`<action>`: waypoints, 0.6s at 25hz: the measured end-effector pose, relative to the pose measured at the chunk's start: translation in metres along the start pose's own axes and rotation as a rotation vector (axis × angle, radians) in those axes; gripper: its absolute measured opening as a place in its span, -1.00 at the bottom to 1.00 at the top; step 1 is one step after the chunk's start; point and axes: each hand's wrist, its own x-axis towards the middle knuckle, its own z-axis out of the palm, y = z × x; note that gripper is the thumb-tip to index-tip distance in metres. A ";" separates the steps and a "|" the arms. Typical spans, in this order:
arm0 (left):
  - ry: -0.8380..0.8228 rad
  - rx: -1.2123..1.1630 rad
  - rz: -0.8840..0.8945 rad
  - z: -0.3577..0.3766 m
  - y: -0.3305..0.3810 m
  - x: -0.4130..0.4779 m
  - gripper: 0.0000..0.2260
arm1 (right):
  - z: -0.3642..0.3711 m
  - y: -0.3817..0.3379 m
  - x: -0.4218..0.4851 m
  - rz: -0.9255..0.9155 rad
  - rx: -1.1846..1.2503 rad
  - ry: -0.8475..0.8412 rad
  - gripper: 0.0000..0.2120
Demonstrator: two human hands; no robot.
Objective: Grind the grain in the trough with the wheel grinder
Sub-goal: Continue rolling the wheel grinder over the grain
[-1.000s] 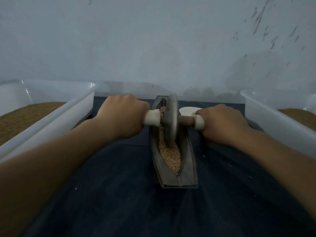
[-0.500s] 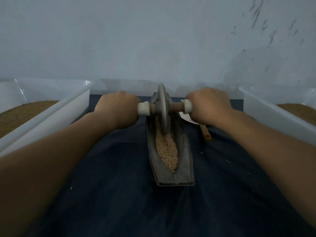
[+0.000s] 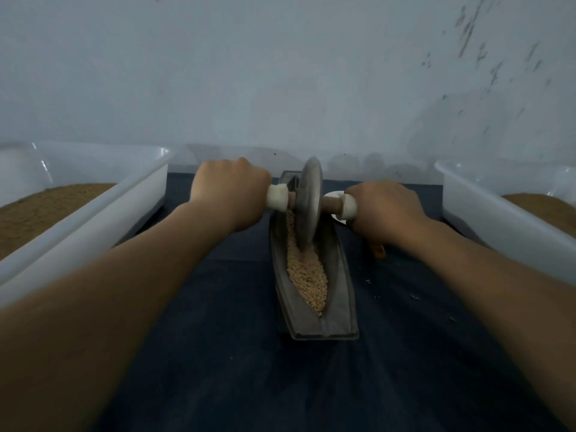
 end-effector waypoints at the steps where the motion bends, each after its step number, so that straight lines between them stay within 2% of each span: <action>1: -0.035 -0.007 -0.006 -0.002 0.001 0.007 -0.88 | -0.002 0.000 0.004 0.020 0.007 -0.009 -0.90; 3: -0.013 -0.034 0.010 0.002 -0.004 -0.005 -0.91 | -0.002 0.006 -0.001 -0.005 -0.044 0.015 -0.85; 4: 0.052 -0.054 0.024 0.006 -0.006 -0.021 -0.92 | 0.000 0.010 -0.010 -0.053 -0.103 0.089 -0.81; 6: 0.161 -0.108 0.059 0.013 -0.011 -0.051 -0.79 | 0.005 0.017 -0.031 -0.193 -0.242 0.312 -0.75; 7: 0.189 -0.118 0.057 0.016 -0.012 -0.056 -0.73 | 0.004 0.018 -0.036 -0.224 -0.273 0.368 -0.72; 9: 0.124 -0.125 -0.004 0.023 -0.011 -0.050 -0.79 | 0.002 0.012 -0.028 -0.219 -0.297 0.334 -0.73; 11: 0.034 -0.128 -0.086 0.020 -0.003 -0.025 -0.96 | -0.004 0.000 -0.002 -0.096 -0.181 0.214 -0.87; 13: -0.039 -0.114 -0.085 0.010 0.003 -0.002 -0.89 | -0.009 -0.009 0.015 0.011 -0.113 0.080 -0.96; 15: -0.064 -0.091 -0.013 0.002 -0.002 -0.001 -0.88 | -0.009 -0.003 0.004 0.019 -0.078 0.014 -0.95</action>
